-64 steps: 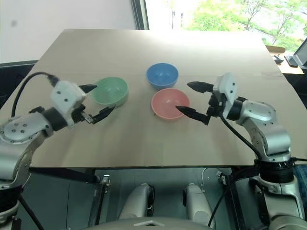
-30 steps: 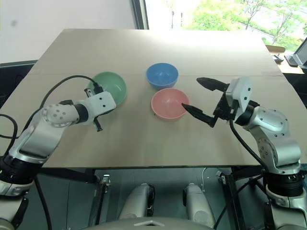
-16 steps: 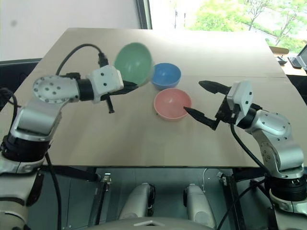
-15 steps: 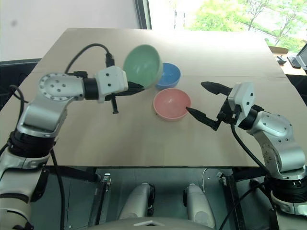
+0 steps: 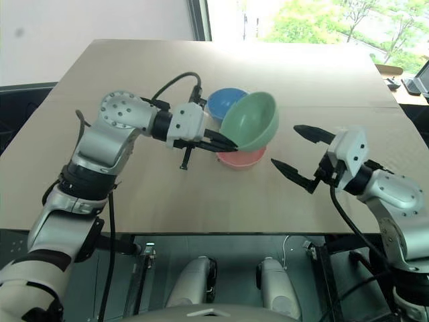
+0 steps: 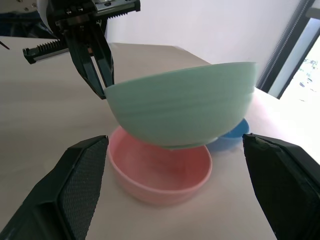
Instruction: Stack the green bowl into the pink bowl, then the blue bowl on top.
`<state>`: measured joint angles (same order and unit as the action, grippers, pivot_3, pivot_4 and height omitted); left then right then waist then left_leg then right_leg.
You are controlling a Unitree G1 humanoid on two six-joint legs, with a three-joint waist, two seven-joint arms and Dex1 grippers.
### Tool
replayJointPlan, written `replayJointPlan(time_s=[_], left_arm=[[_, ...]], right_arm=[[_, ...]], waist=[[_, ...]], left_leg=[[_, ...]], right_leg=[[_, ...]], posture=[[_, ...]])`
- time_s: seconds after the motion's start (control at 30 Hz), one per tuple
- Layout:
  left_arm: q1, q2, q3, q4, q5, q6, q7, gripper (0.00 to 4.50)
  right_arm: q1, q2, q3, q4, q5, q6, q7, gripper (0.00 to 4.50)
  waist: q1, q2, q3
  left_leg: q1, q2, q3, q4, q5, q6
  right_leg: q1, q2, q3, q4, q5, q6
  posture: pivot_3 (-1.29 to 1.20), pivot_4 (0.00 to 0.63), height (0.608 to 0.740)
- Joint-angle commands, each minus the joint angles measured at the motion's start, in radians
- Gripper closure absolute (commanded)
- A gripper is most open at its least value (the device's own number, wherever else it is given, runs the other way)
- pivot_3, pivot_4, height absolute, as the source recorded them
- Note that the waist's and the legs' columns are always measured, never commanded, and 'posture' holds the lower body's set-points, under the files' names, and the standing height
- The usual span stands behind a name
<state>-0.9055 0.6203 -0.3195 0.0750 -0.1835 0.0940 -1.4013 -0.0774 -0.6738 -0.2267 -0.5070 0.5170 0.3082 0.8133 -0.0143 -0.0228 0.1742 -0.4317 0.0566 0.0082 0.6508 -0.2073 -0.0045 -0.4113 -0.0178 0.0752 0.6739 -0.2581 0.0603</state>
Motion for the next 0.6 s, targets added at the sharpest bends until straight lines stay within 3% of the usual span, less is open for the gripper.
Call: replayJointPlan(time_s=[0.03,0.3,0.37,0.43,0.6], left_arm=[[-0.032,0.014,0.0,0.025,0.036,-0.072,-0.025,4.48],[-0.05,0.018,-0.011,0.076,0.086,-0.128,-0.062,4.48],[-0.056,0.029,-0.011,0.071,0.055,-0.075,-0.115,3.78],[-0.061,0.033,-0.012,0.074,0.048,-0.057,-0.134,3.42],[-0.072,0.018,0.021,0.079,0.056,-0.019,-0.08,1.67]], right_arm=[[0.054,-0.032,-0.073,-0.059,0.019,0.002,0.003,0.0],[0.156,-0.061,-0.141,-0.09,0.034,-0.005,0.016,0.0],[0.163,-0.065,-0.142,-0.082,0.024,-0.014,0.019,0.0],[0.156,-0.064,-0.132,-0.072,0.016,-0.017,0.016,0.0],[0.134,-0.061,-0.093,-0.062,0.001,-0.018,0.01,0.0]], waist=[[0.0,0.0,0.0],[0.001,0.0,0.0],[0.0,0.0,0.0],[-0.001,0.0,0.0],[0.0,0.0,0.0]], left_leg=[[0.0,0.0,0.0,0.0,0.0,0.0],[0.0,0.0,0.0,0.0,0.0,0.0],[0.0,0.0,0.0,0.0,0.0,0.0],[0.0,0.0,0.0,0.0,0.0,0.0],[0.0,0.0,0.0,0.001,0.0,0.0]], right_leg=[[0.0,0.0,0.0,0.0,0.0,0.0],[0.0,0.0,0.0,0.0,0.0,0.0],[0.0,0.0,0.0,0.0,0.0,0.0],[0.0,0.0,0.0,0.0,0.0,0.0],[0.0,0.0,0.0,0.0,0.0,0.0]], posture=[[0.0,0.15,0.74],[0.0,0.15,0.74],[0.0,0.15,0.74],[0.0,0.15,0.74],[0.0,0.15,0.74]])
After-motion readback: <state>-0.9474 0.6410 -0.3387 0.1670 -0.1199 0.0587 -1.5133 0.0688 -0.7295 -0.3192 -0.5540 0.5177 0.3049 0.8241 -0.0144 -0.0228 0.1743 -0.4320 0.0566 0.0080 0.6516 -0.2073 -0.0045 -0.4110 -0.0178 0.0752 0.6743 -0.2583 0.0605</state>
